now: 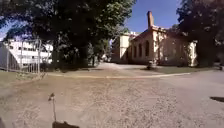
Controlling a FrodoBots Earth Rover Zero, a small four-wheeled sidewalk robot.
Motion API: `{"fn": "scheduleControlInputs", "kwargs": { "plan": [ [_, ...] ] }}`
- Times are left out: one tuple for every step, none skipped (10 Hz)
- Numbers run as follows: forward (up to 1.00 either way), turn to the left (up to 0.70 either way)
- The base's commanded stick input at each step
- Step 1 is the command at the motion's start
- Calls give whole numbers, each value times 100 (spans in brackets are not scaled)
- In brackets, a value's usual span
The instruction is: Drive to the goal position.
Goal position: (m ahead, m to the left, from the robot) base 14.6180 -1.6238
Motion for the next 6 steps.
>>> {"fn": "scheduleControlInputs", "kwargs": {
  "plan": [
    [60,0],
    [60,0],
    [60,0],
    [60,0],
    [60,0],
    [60,0]
  ]
}}
